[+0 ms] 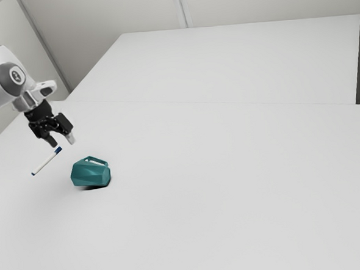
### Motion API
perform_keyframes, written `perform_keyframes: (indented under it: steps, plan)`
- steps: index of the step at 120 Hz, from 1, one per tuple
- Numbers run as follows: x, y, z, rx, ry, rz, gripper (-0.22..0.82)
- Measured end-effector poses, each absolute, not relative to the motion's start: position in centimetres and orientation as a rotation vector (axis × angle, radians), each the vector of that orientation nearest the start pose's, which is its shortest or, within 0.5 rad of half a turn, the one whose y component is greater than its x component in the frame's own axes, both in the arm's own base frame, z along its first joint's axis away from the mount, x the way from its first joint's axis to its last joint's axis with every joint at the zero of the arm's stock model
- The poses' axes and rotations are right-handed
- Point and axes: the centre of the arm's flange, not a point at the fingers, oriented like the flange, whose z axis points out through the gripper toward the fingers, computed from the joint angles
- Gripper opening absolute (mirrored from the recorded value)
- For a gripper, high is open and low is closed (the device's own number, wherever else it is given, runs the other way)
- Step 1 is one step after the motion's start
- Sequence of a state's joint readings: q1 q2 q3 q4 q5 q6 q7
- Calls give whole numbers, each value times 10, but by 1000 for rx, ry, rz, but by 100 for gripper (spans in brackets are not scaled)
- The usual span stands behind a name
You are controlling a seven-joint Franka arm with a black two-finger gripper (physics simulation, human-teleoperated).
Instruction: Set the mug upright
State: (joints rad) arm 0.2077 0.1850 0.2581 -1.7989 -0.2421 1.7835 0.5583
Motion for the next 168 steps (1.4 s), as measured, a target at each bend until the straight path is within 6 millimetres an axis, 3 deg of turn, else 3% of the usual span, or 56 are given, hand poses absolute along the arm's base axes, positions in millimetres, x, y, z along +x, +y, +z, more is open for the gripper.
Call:
perform_keyframes:
  steps: [10, 43, 108, 168]
  plan:
    - [541, 252, 415, -3441, 19, 180, 60]
    - [545, 263, 356, -3624, 18, 325, 60]
    - [540, 291, 308, -3894, -41, 277, 60]
    - [529, 302, 299, -4001, -88, 170, 3]
